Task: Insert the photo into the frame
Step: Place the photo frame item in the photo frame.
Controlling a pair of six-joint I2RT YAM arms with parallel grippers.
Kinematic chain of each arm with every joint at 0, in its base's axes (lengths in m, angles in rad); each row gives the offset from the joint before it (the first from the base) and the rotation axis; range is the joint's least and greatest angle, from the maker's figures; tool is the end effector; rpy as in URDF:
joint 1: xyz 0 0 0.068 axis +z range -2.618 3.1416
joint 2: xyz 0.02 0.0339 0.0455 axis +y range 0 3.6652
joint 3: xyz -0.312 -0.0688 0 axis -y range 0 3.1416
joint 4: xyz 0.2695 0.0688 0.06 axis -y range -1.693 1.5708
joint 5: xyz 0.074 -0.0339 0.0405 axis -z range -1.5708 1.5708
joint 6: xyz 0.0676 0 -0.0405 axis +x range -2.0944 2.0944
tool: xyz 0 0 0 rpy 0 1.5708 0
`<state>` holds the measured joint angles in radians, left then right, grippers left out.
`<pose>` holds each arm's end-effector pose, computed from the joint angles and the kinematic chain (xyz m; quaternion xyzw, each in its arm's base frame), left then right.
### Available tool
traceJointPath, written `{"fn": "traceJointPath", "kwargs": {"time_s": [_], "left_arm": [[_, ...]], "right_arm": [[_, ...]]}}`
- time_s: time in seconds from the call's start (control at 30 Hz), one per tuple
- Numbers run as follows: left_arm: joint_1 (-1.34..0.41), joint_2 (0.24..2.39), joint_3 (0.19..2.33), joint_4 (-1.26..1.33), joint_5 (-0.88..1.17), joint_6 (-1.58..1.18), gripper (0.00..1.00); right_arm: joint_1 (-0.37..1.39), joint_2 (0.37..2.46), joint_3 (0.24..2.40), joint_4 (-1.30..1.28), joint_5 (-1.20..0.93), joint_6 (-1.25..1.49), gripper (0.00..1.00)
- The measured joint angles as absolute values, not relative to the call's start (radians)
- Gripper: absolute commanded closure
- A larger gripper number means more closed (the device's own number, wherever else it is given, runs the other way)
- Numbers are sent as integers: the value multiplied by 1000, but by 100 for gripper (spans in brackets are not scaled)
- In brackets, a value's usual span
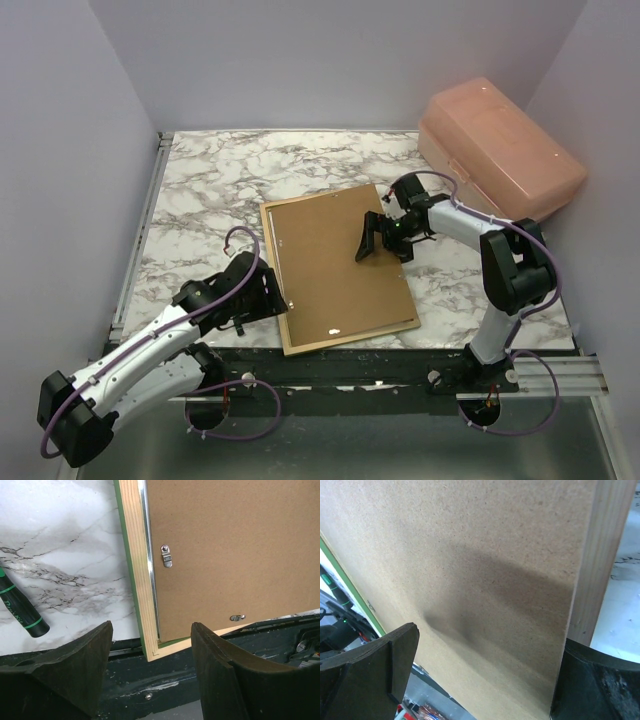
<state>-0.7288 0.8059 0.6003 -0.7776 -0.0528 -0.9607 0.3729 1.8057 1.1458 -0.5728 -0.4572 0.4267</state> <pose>0.1206 -0.1029 0.2245 -0.1183 0.9495 -0.1997 0.2111 0.3495 0.1688 0.1721 -0.0123 0.9608 0.2696 0.0640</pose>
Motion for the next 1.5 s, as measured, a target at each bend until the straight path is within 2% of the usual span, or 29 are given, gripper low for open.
{"fn": "traceJointPath", "kwargs": {"time_s": [0.5,0.6,0.83,1.2,1.5], "left_arm": [[-729,800,600,-796,-53,-962,36],[-729,818,600,-793,-54,-962,41],[-729,972,646,-751,-61,-954,63],[-729,1256,803,-590,-60,-880,79],[-733,1456,850,-543,-59,-864,82]], "right_arm": [[421,1800,1176,-617,-366,420,0],[440,1806,1193,-639,-329,418,0],[469,1816,1213,-650,-288,418,0],[514,1835,1222,-635,-278,434,0],[525,1835,1222,-631,-276,437,0]]}}
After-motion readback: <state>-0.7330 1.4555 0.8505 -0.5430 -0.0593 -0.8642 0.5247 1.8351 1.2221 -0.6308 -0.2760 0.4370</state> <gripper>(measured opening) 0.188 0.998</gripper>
